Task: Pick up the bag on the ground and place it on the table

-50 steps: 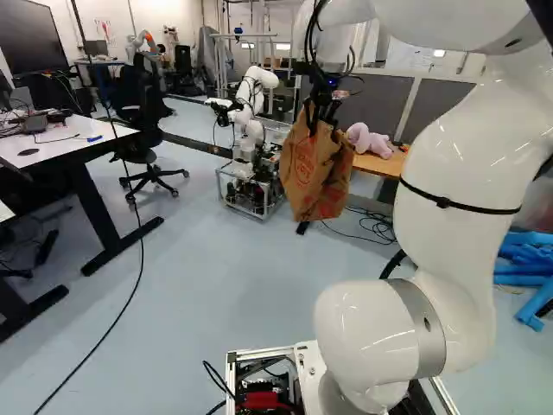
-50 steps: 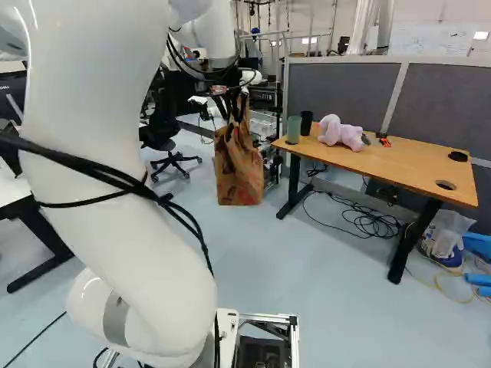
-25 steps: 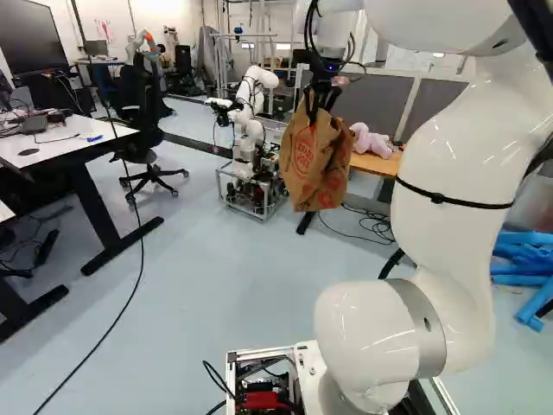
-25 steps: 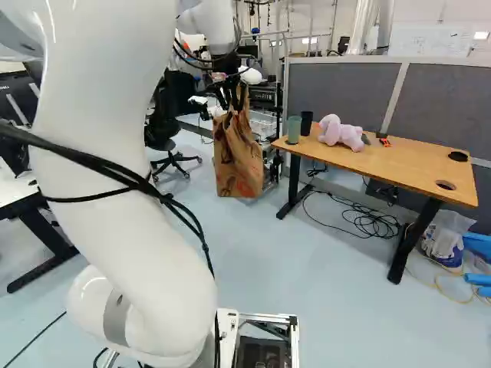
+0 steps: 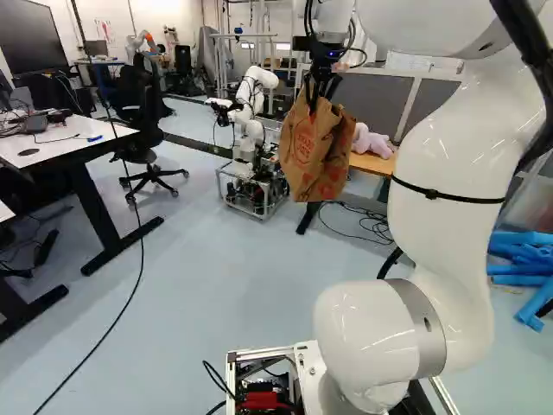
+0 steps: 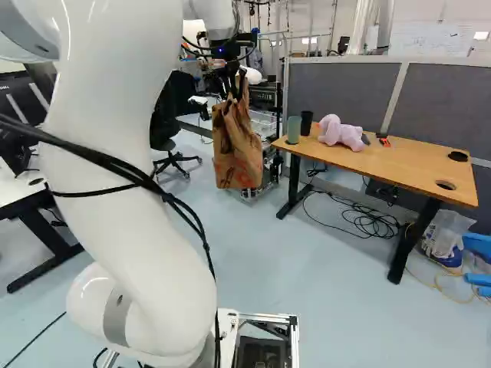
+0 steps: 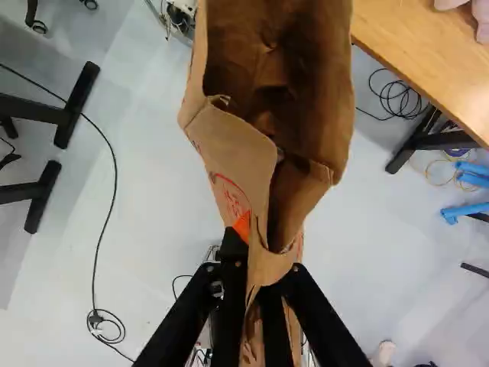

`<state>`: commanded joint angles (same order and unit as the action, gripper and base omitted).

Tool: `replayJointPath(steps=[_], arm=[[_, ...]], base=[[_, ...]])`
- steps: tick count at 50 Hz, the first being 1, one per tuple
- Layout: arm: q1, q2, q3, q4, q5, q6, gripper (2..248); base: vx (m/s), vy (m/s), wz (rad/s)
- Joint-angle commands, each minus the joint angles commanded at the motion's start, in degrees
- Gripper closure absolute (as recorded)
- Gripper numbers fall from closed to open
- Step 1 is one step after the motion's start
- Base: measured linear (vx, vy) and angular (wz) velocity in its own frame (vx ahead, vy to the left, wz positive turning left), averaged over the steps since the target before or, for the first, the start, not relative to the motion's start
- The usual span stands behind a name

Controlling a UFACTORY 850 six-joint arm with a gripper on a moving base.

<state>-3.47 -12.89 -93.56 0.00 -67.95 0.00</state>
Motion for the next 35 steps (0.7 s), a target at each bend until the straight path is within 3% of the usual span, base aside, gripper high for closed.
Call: replayJointPath(steps=[35], arm=[[0.2, -1.4, -7.9, 0.0, -6.7, 0.0, 226]], base=[[0.0, 0.0, 0.0]])
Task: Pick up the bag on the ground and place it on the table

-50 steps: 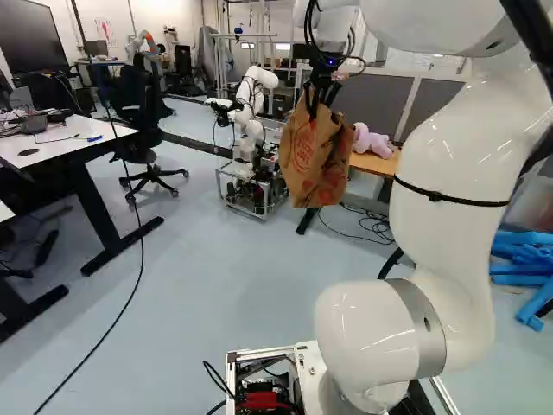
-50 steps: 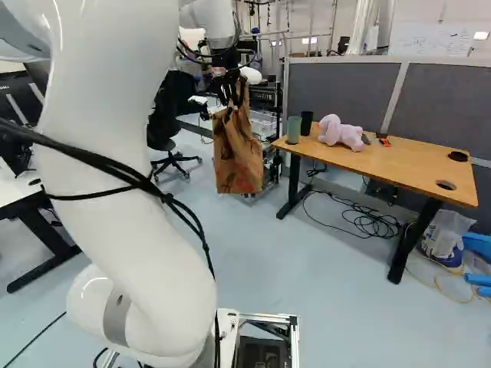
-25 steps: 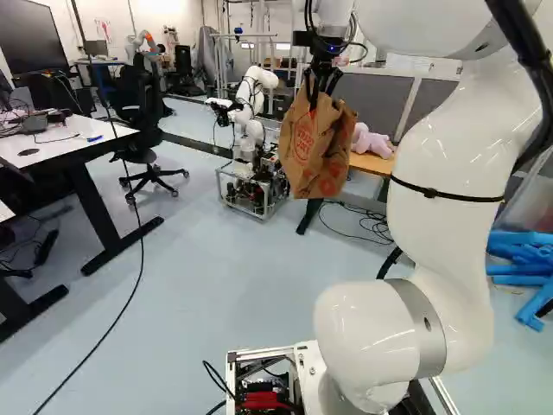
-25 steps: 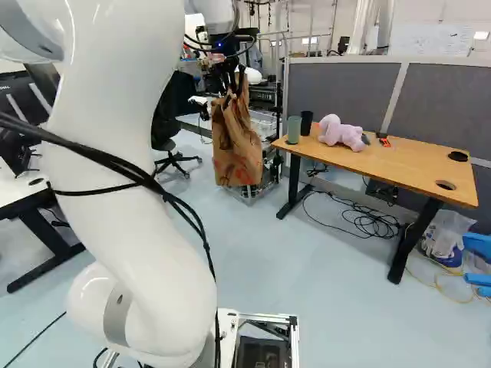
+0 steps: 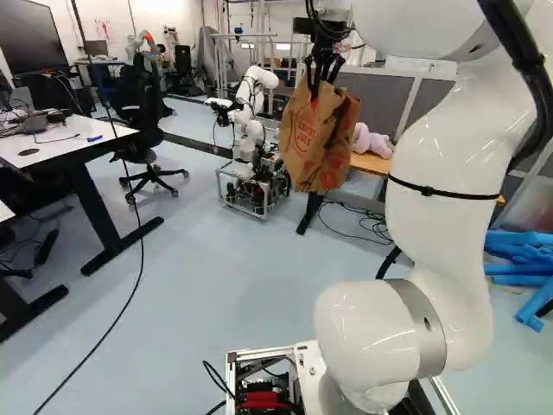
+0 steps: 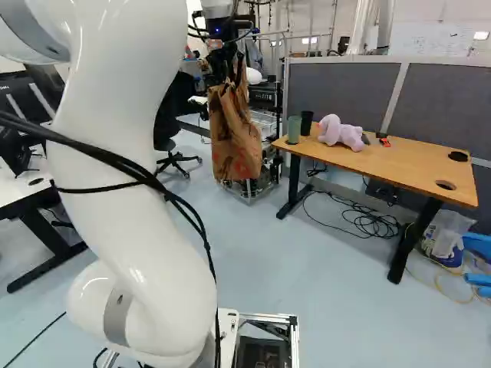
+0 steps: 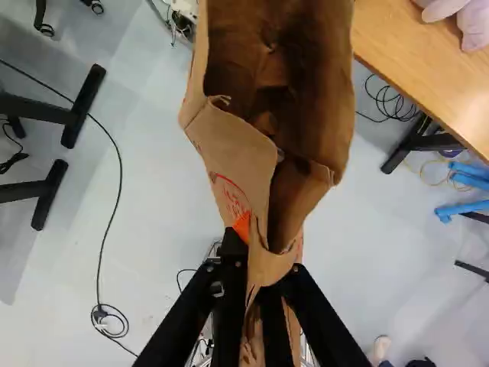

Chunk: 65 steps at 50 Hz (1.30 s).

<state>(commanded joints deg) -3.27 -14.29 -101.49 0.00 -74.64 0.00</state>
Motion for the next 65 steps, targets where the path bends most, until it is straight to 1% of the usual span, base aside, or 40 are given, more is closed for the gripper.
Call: replayJointPath(steps=[14, 65], arm=[[0.0, 0.0, -1.2, 0.0, -1.7, 0.0, 226], [0.0, 0.0, -1.2, 0.0, -1.8, 0.0, 226]], base=[[0.0, 0.0, 0.0], [0.0, 0.0, 0.0]])
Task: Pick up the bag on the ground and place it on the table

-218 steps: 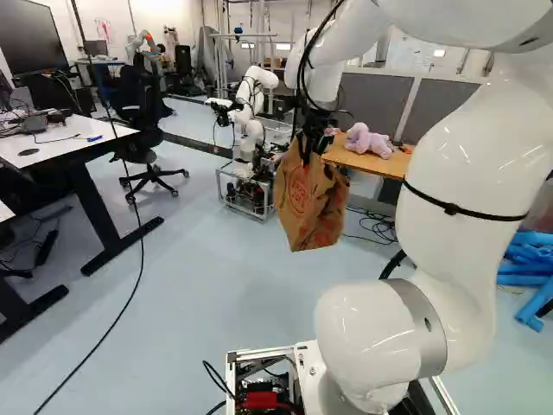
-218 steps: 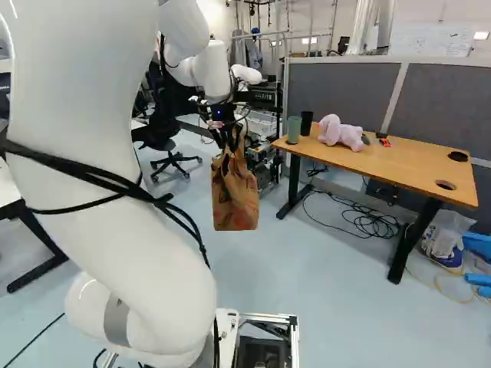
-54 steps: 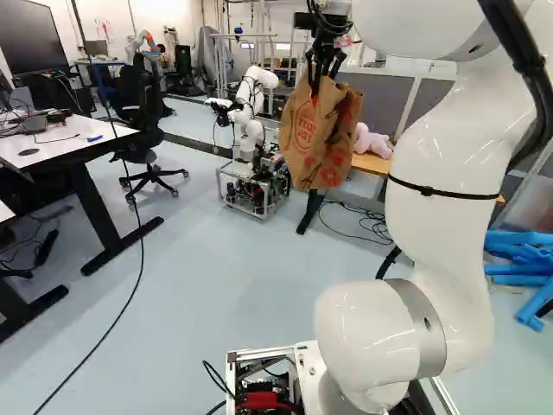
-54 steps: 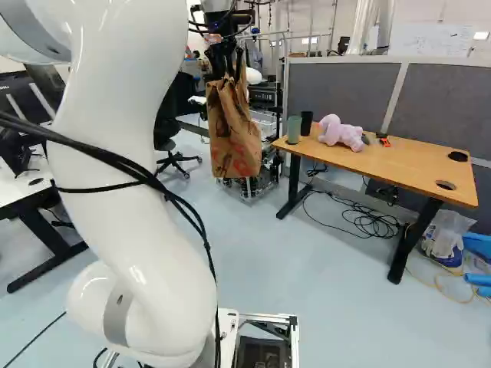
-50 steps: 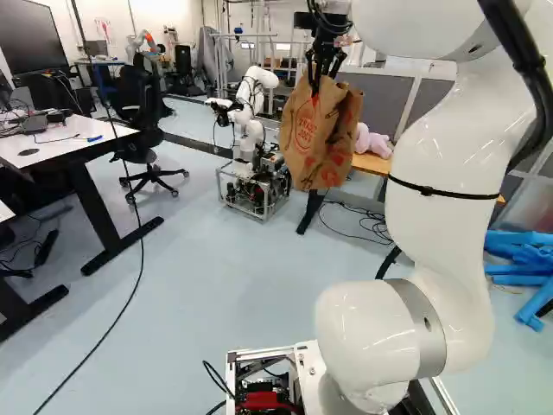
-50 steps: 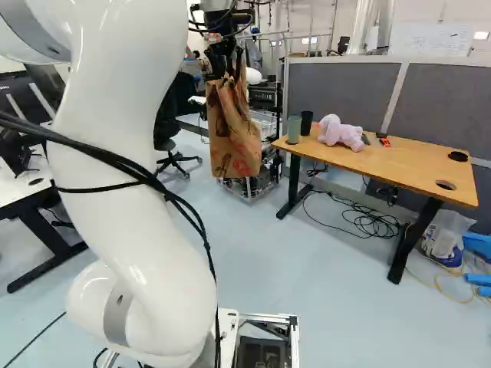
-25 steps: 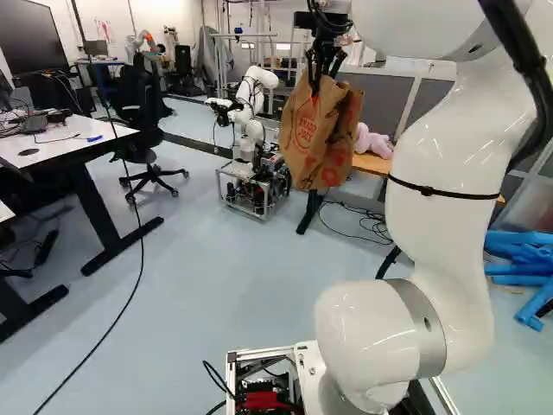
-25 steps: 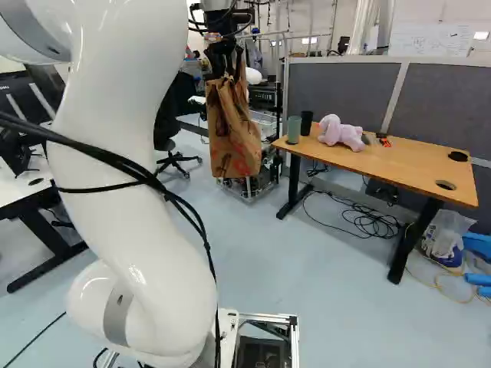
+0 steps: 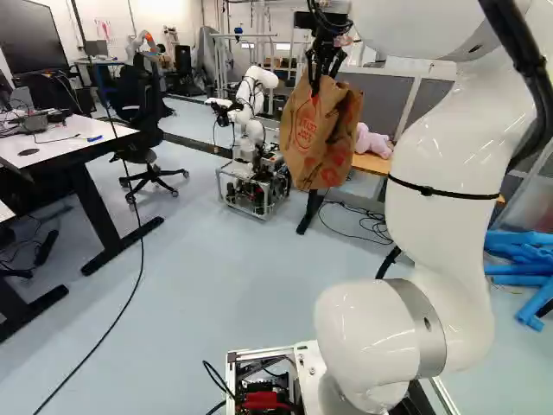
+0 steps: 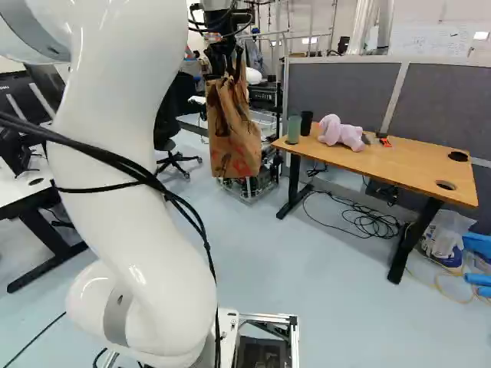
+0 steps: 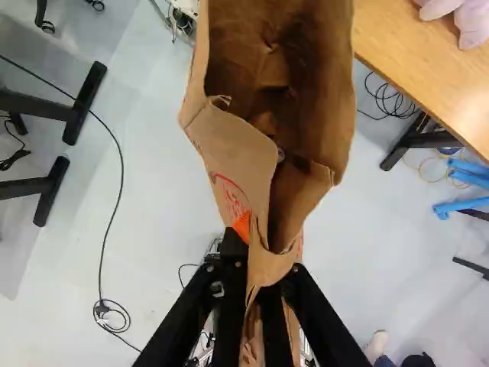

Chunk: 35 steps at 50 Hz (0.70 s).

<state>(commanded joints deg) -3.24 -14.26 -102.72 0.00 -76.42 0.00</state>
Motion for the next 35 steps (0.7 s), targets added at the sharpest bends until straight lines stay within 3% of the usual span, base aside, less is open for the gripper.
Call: replayJointPath(steps=[35], arm=[[0.0, 0.0, 0.0, 0.0, 0.0, 0.0, 226]], base=[[-0.004, 0.002, 0.008]])
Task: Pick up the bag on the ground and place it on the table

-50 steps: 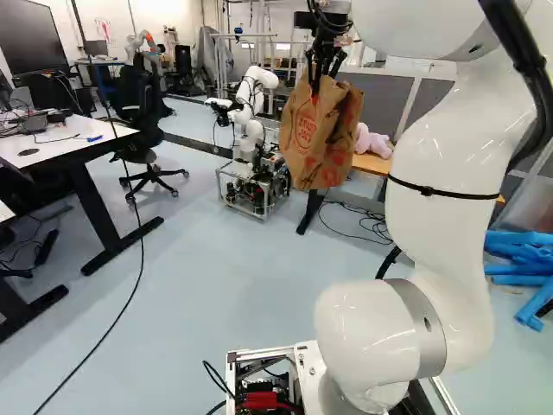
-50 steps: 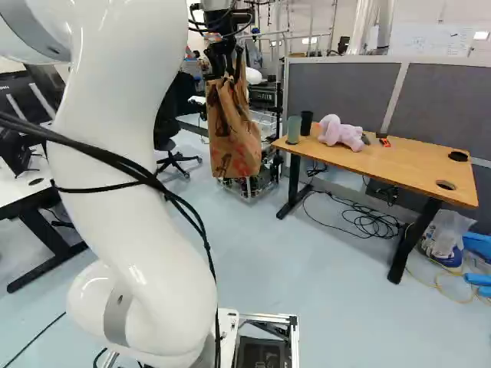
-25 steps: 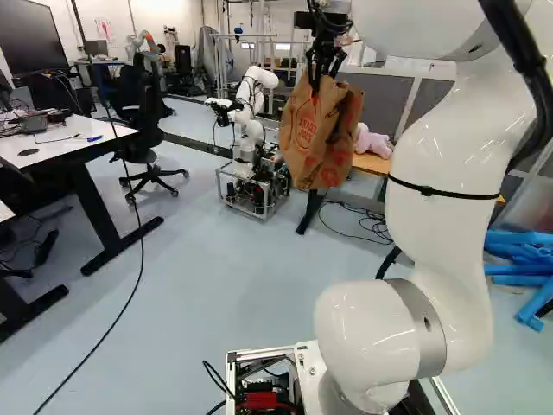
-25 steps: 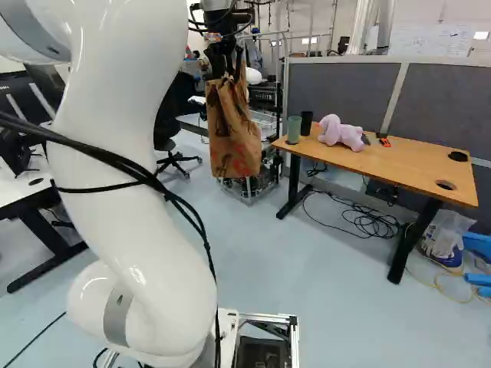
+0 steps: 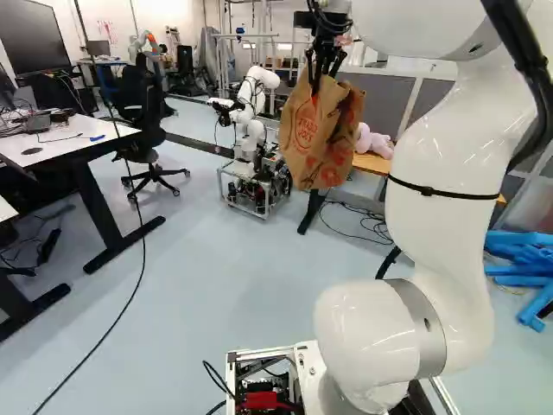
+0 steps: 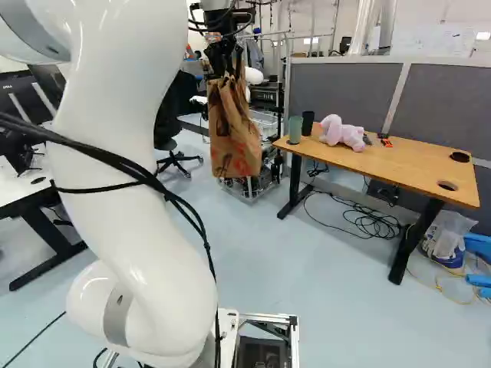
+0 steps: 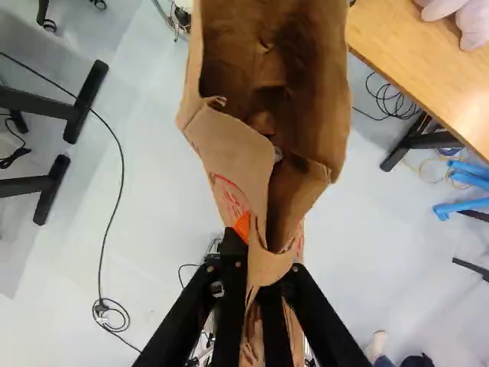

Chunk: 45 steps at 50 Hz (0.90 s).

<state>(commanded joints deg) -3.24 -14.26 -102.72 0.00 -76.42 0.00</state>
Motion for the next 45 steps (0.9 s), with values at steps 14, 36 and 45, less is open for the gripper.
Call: replayJointPath(steps=[14, 36, 45], arm=[[0.0, 0.0, 0.0, 0.0, 0.0, 0.0, 226], [0.0, 0.0, 0.0, 0.0, 0.0, 0.0, 226], [0.0, 0.0, 0.0, 0.0, 0.0, 0.0, 226]], base=[[0.002, -0.011, -0.057], [0.001, -0.017, -0.09], [0.001, -0.033, -0.165]])
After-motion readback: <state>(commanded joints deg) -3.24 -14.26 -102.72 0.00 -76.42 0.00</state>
